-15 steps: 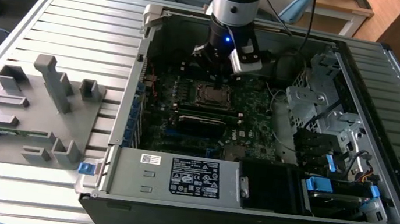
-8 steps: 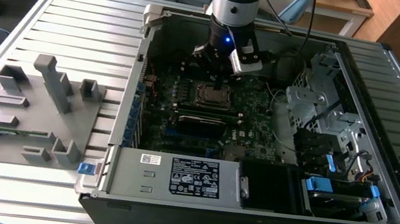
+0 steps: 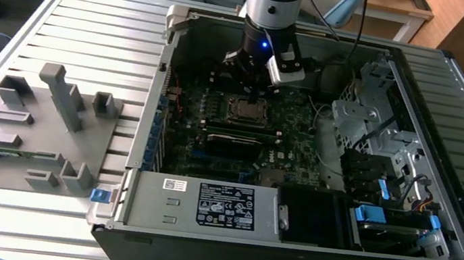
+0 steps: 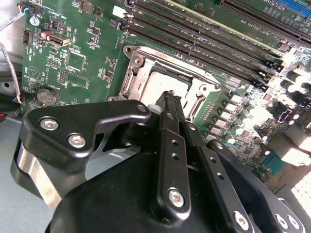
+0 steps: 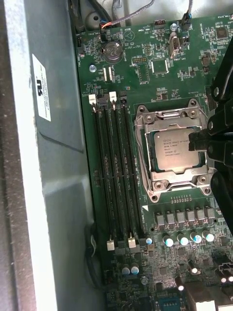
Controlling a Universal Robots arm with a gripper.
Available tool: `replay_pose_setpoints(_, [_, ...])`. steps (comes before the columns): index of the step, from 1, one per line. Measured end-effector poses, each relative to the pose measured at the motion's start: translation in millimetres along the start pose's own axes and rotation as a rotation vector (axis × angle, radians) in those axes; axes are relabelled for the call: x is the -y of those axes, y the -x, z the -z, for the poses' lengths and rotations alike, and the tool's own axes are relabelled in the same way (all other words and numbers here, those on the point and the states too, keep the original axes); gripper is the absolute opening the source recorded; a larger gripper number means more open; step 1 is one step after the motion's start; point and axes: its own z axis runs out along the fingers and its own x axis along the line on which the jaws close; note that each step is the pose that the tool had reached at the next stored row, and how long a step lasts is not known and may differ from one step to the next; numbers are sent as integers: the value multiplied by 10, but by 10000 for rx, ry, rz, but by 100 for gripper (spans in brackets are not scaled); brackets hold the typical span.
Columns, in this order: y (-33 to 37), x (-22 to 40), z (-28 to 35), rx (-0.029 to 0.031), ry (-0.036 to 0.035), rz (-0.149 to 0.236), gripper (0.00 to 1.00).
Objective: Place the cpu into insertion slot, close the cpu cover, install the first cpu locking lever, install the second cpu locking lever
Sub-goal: 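Install the second cpu locking lever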
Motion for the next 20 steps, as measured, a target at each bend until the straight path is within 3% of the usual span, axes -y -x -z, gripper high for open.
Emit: replay_pose_setpoints(20, [3, 13, 14, 3, -19, 3, 11])
